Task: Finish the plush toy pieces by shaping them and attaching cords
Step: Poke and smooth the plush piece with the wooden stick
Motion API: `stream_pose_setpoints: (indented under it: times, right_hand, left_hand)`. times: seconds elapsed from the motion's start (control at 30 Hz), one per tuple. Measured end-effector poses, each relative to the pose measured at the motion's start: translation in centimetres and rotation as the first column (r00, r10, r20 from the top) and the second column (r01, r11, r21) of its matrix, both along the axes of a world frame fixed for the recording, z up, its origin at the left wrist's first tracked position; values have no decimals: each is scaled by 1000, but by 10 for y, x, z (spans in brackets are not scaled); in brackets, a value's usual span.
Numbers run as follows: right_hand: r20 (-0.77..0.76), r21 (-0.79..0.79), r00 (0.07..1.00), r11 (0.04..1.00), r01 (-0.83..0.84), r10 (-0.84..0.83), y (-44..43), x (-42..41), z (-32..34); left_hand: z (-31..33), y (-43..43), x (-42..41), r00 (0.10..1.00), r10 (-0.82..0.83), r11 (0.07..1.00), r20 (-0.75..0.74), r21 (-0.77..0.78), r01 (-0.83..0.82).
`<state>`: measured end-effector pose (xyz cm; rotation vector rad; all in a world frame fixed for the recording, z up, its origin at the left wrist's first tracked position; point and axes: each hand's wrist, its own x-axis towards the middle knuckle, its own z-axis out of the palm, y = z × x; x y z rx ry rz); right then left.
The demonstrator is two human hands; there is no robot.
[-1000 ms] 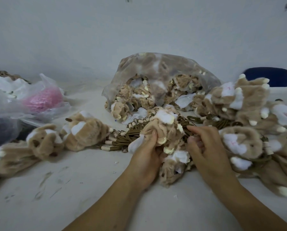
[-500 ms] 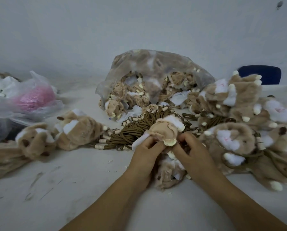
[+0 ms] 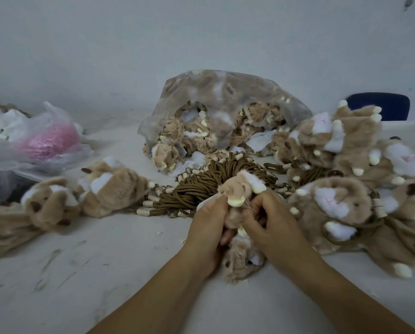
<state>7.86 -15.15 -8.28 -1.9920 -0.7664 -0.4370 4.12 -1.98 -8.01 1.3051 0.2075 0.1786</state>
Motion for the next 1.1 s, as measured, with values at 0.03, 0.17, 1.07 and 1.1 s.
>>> stream_pose_setpoints:
  times: [0.03, 0.17, 1.07, 1.1]
  right_hand:
    - [45, -21, 999, 1000, 2, -1, -1, 0, 1]
    - [226, -155, 974, 988, 8, 27, -1, -1, 9]
    - [-120, 193, 991, 977, 90, -68, -9, 5, 2]
    - [-76, 195, 994, 977, 89, -76, -7, 4, 3]
  left_hand:
    - [-2, 0, -1, 998, 66, 991, 4, 120, -66]
    - [-6, 3, -2, 918, 261, 676, 299, 622, -395]
    - [-7, -13, -2, 981, -34, 945, 193, 325, -31]
    - [-7, -12, -1, 977, -9, 958, 211, 281, -52]
